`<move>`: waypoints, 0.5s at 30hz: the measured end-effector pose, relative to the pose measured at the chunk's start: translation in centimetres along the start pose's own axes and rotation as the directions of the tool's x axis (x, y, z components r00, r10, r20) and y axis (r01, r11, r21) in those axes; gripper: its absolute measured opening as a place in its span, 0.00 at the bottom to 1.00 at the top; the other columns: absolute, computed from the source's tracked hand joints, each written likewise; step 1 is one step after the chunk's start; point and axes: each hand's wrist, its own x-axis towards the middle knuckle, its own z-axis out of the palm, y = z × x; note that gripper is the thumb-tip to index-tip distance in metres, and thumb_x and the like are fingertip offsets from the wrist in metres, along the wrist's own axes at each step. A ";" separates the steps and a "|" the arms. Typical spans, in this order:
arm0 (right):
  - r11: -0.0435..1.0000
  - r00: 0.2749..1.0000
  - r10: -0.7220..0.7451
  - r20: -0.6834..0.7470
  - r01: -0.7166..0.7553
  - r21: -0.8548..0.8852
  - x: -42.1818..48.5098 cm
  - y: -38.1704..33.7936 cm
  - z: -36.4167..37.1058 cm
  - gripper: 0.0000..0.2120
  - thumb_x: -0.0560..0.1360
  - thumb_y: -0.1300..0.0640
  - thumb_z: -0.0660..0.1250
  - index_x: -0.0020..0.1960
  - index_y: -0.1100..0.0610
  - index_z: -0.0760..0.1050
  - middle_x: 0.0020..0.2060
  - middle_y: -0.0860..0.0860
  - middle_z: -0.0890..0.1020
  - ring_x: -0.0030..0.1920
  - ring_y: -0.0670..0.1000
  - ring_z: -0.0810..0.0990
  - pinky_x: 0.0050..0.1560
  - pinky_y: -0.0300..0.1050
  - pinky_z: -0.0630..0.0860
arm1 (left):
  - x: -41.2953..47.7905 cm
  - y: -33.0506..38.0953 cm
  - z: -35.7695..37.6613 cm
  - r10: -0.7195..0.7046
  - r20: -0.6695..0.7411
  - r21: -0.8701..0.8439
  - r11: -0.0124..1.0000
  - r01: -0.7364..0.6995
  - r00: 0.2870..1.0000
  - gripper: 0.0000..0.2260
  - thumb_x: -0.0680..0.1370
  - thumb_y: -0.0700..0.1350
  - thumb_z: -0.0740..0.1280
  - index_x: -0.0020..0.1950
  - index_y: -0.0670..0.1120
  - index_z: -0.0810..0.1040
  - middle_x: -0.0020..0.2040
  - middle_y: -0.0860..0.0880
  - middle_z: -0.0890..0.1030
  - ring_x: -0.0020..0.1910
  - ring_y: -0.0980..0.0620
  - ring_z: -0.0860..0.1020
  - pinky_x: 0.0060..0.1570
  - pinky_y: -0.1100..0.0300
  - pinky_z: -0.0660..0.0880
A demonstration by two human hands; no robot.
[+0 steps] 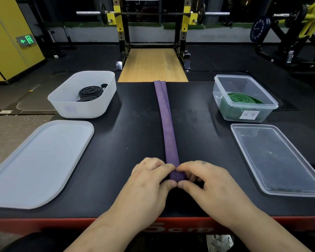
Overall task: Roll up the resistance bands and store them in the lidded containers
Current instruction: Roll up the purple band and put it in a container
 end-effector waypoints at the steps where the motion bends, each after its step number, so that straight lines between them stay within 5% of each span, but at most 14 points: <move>1: 1.000 1.000 -0.001 -0.005 0.001 0.009 0.2 0.0 0.0 0.12 0.78 0.46 0.71 0.61 0.36 0.78 0.47 0.36 0.79 0.52 0.40 0.77 0.51 0.35 0.74 | 0.1 -0.1 0.0 -0.004 0.004 0.006 1.000 0.004 1.000 0.15 0.79 0.56 0.64 0.64 0.55 0.79 0.54 0.62 0.73 0.58 0.59 0.73 0.60 0.58 0.73; 7: 1.000 1.000 -0.003 -0.008 0.003 0.007 0.9 0.3 0.0 0.12 0.79 0.47 0.70 0.62 0.39 0.80 0.45 0.37 0.79 0.52 0.40 0.77 0.52 0.35 0.73 | 0.5 -0.2 -0.2 0.002 -0.012 0.004 1.000 -0.002 1.000 0.13 0.77 0.54 0.69 0.61 0.58 0.78 0.57 0.66 0.71 0.58 0.63 0.72 0.60 0.70 0.66; 12: 0.997 0.999 0.038 -0.010 -0.038 0.062 0.9 0.4 0.1 0.18 0.74 0.46 0.75 0.61 0.33 0.75 0.48 0.37 0.79 0.52 0.42 0.78 0.52 0.34 0.73 | 1.4 -0.7 0.0 -0.025 -0.035 0.014 1.000 0.026 0.999 0.16 0.78 0.57 0.64 0.61 0.53 0.81 0.55 0.60 0.78 0.58 0.58 0.74 0.60 0.53 0.75; 15: 0.996 0.997 0.059 -0.055 -0.056 0.064 1.5 0.5 0.2 0.16 0.75 0.49 0.75 0.61 0.36 0.80 0.47 0.36 0.79 0.50 0.41 0.78 0.51 0.31 0.72 | 1.3 -0.9 -0.1 -0.037 -0.015 0.008 0.999 0.037 0.999 0.19 0.79 0.58 0.65 0.68 0.55 0.76 0.59 0.61 0.77 0.62 0.60 0.72 0.64 0.54 0.72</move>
